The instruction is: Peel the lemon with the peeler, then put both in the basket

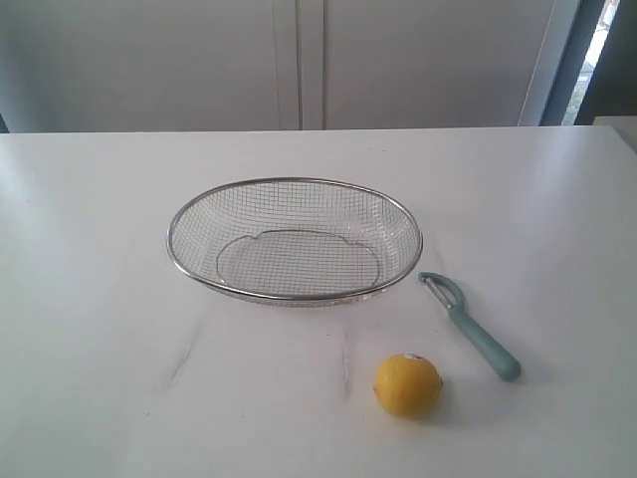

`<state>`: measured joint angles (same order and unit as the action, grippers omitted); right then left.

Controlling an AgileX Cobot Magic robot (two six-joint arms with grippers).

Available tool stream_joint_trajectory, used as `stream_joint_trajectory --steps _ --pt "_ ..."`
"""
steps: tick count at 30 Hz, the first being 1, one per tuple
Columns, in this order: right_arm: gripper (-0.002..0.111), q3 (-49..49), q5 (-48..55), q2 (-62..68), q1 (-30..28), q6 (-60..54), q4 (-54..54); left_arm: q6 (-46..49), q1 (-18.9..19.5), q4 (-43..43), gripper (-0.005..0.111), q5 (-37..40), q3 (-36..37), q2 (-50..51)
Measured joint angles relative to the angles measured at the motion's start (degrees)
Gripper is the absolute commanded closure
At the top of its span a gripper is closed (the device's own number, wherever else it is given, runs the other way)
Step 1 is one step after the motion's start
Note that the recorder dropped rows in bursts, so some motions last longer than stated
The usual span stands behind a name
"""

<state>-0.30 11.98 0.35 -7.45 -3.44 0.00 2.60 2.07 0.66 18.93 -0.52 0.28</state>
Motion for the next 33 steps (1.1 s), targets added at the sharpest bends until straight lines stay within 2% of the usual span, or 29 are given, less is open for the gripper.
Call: stream_joint_trajectory --steps 9,33 --pt "0.108 0.00 -15.50 0.00 0.00 0.00 0.00 0.00 0.00 0.00 0.107 0.00 0.00 0.00" --pt "0.108 0.00 -17.24 0.00 0.00 0.00 0.00 0.00 0.00 0.00 0.107 0.00 0.00 0.00"
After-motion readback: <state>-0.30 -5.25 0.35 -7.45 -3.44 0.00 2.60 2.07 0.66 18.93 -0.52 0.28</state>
